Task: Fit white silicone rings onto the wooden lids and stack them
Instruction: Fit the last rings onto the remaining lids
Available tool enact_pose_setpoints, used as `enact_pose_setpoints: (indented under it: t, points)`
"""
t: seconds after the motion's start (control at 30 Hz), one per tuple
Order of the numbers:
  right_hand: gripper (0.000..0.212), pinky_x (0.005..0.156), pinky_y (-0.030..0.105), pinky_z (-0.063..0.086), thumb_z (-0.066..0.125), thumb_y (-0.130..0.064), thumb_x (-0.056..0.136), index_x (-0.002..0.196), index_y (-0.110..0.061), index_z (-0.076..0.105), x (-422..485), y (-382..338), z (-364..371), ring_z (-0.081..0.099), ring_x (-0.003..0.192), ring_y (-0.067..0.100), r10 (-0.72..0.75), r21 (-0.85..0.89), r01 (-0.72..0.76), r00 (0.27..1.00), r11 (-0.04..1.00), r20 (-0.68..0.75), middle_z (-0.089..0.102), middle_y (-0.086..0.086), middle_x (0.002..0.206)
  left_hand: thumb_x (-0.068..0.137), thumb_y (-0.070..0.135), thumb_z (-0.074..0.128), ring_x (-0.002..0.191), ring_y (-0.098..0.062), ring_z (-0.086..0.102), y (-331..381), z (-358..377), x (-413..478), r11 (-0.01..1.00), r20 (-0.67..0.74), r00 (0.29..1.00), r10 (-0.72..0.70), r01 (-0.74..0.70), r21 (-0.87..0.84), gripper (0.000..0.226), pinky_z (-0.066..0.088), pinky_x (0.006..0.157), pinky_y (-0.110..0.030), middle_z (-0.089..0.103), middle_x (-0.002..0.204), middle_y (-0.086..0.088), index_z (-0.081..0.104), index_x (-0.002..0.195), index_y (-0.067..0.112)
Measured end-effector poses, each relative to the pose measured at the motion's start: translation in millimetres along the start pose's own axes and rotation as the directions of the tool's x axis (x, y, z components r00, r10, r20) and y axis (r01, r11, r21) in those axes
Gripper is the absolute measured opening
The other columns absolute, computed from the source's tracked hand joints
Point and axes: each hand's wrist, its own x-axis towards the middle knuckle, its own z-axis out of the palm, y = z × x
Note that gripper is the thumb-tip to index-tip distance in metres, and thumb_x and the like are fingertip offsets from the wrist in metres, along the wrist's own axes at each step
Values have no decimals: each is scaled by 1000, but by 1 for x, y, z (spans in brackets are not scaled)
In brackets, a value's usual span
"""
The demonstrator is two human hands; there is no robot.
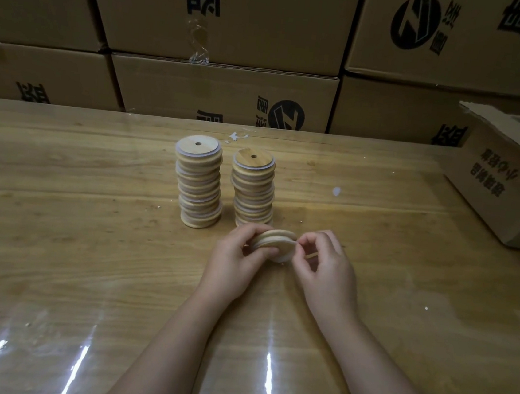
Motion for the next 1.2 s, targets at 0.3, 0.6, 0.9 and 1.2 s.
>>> enact_pose_setpoints:
  t: [0.3, 0.6, 0.9, 1.2]
  points:
    - [17, 60, 20, 46, 66, -8, 79, 77, -23, 58, 3, 6, 3, 55, 67, 1, 96, 108, -105, 991, 989, 89, 56, -10, 80, 76, 1, 72, 79, 2, 60, 2, -4, 3, 991, 3, 998, -56, 56, -124, 33, 46, 74, -14, 66, 85, 11, 61, 90, 29]
    - [25, 57, 23, 48, 66, -9, 77, 74, -30, 52, 2, 4, 2, 55, 66, 2, 98, 75, -100, 995, 992, 24, 52, -17, 76, 77, 1, 72, 79, -2, 60, -1, -3, 4, 971, 28, 995, -99, 102, -214, 30, 48, 76, -19, 67, 85, 7, 63, 91, 27]
    - [22, 59, 21, 48, 64, -9, 79, 77, -28, 54, 2, 7, 3, 56, 71, 4, 68, 104, -77, 994, 992, 83, 55, -12, 81, 78, -3, 68, 83, -5, 63, -3, -4, 5, 926, 47, 986, -158, 165, -341, 27, 49, 78, -19, 69, 91, -2, 64, 99, 14]
    - [16, 57, 6, 40, 67, -5, 80, 81, -20, 59, 4, 6, 3, 56, 71, -1, 136, 262, -161, 984, 951, 114, 59, -5, 81, 80, -4, 65, 81, -5, 64, -2, -4, 5, 880, 51, 979, -196, 199, -432, 23, 51, 74, -18, 69, 89, -1, 63, 99, 9]
